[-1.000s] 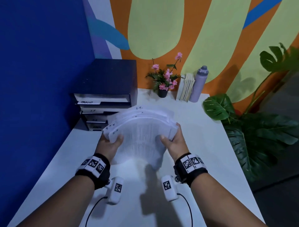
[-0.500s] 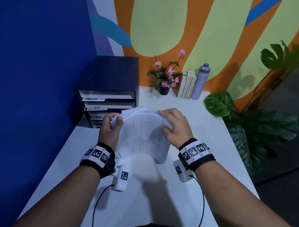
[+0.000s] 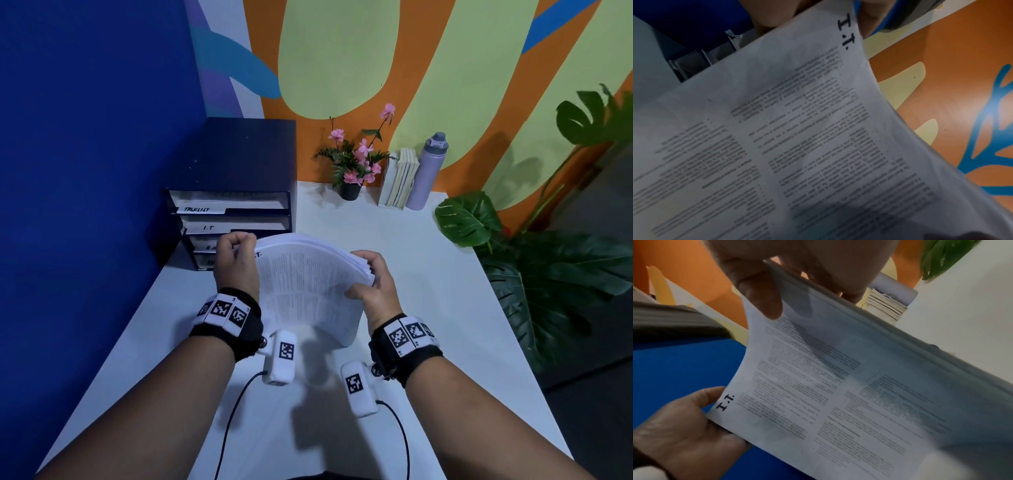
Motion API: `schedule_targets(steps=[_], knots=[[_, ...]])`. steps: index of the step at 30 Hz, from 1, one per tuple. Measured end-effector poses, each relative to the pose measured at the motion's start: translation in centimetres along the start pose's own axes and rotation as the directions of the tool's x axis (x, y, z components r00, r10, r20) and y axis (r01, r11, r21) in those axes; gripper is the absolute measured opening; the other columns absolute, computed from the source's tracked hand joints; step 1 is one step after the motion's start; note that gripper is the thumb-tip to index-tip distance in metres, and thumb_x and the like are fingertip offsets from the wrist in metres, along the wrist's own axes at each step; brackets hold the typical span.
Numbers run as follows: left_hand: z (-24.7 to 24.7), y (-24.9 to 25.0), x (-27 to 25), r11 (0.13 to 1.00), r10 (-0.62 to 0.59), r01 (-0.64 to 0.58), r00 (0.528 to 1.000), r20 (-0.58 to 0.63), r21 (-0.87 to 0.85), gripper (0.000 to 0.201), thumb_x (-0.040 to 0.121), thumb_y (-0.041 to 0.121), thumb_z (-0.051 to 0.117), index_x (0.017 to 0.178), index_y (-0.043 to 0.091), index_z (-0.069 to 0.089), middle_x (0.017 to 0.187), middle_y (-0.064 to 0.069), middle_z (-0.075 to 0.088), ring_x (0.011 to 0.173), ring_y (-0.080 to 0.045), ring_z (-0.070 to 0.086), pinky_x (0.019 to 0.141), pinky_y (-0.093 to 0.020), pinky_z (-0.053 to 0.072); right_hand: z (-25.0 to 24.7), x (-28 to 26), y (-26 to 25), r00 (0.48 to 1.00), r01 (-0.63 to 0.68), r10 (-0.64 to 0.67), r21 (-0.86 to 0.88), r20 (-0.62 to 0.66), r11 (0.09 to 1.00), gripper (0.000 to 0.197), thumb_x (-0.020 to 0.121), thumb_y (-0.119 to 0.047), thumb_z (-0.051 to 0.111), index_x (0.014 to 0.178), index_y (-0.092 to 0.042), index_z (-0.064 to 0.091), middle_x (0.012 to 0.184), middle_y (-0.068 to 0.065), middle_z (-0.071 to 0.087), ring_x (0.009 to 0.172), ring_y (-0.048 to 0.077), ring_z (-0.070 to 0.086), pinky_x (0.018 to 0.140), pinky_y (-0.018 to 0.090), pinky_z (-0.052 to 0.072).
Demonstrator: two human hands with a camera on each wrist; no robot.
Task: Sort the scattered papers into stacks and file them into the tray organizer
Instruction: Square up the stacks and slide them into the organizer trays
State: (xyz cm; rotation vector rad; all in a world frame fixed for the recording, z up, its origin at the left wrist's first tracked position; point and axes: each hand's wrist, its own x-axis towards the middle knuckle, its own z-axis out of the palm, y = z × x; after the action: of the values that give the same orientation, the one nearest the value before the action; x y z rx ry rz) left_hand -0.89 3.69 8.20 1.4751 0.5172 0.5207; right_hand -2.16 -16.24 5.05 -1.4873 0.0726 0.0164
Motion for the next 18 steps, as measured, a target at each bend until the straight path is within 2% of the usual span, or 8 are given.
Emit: schedule_targets(steps=[2,5,8,10,12,13,16,18], knots=[[-0.4,-0.6,0.2,0.999,0.032,-0.032,0.999,-0.004,-0.018,0.018,0.091,0.022,0.046,0.094,0.018,0.063,0.087,0.014,0.059,0.092,-0.012,0.056,0.078,-0.024,0.042,0.2,0.2,-0.1,0.999,-0.043,0.043,-0.004,0.004,0.999,0.057,0.051,-0.004,0.059,0.104,-0.026,0.059,0.103,0.005,0.061,0.095,0.023,0.056,0.076,0.034,0.045],[-1.2,-1.7,0.2,0.994,0.067,-0.060,0.995,0.078,-0.087,0.033,0.093,0.043,0.042,0.113,0.023,0.059,0.104,0.011,0.058,0.104,-0.013,0.055,0.092,-0.027,0.043,0.5,0.6,-0.5,0.999,-0.048,0.048,0.007,-0.023,0.999,0.046,0.055,-0.004,0.059,0.096,-0.022,0.062,0.090,0.000,0.065,0.084,0.020,0.057,0.073,0.031,0.046],[-2.5,-4.1,0.4,0.993,0.056,-0.025,0.963,0.265,-0.120,0.066,0.075,0.054,0.061,0.132,0.025,0.042,0.121,0.007,0.053,0.112,-0.005,0.052,0.096,-0.020,0.040,0.5,0.8,-0.7,0.997,-0.047,0.050,0.059,-0.053,0.997,0.043,0.050,-0.004,0.061,0.089,-0.021,0.062,0.085,0.001,0.062,0.078,0.020,0.056,0.070,0.029,0.045],[-3.3,-5.5,0.5,0.996,-0.031,0.059,0.936,0.350,-0.072,0.068,0.069,0.031,0.076,0.128,0.037,0.043,0.127,-0.001,0.056,0.119,-0.019,0.054,0.097,-0.037,0.046,0.4,0.8,-0.7,0.996,-0.083,0.086,0.109,-0.025,0.991,0.046,0.048,-0.003,0.063,0.092,-0.016,0.060,0.082,0.005,0.061,0.077,0.023,0.056,0.070,0.031,0.045],[-3.5,-5.9,0.2,0.989,-0.119,0.145,0.920,0.374,-0.041,0.070,0.069,-0.002,0.066,0.118,0.043,0.046,0.118,-0.005,0.060,0.111,-0.028,0.058,0.088,-0.045,0.050,0.5,0.9,-0.7,0.994,-0.107,0.108,0.127,-0.005,0.986,0.048,0.044,-0.002,0.061,0.091,-0.015,0.058,0.079,0.005,0.059,0.075,0.024,0.056,0.067,0.031,0.044],[-3.2,-5.9,0.1,0.985,-0.149,0.169,0.926,0.347,-0.028,0.071,0.070,-0.012,0.057,0.117,0.040,0.045,0.110,-0.005,0.060,0.104,-0.029,0.058,0.083,-0.043,0.051,0.7,0.9,-0.7,0.994,-0.110,0.112,0.121,-0.013,0.987,0.048,0.043,-0.002,0.060,0.089,-0.015,0.057,0.077,0.004,0.057,0.074,0.023,0.054,0.065,0.030,0.043],[-2.1,-5.4,0.2,0.979,-0.193,0.203,0.956,0.220,-0.024,0.067,0.073,-0.021,0.043,0.122,0.025,0.046,0.091,0.000,0.059,0.086,-0.025,0.055,0.071,-0.030,0.047,1.0,1.4,-0.4,0.990,-0.119,0.127,0.120,-0.058,0.986,0.041,0.039,0.000,0.057,0.076,-0.017,0.056,0.070,0.002,0.054,0.069,0.021,0.050,0.058,0.025,0.039],[-1.6,-5.6,0.8,0.975,-0.201,0.214,0.963,0.182,-0.053,0.061,0.070,-0.012,0.048,0.121,0.020,0.050,0.098,-0.003,0.062,0.091,-0.027,0.058,0.079,-0.035,0.051,1.0,1.5,-0.3,0.989,-0.125,0.136,0.147,-0.065,0.981,0.041,0.039,0.002,0.058,0.078,-0.012,0.059,0.070,0.005,0.054,0.069,0.022,0.052,0.058,0.026,0.040]])
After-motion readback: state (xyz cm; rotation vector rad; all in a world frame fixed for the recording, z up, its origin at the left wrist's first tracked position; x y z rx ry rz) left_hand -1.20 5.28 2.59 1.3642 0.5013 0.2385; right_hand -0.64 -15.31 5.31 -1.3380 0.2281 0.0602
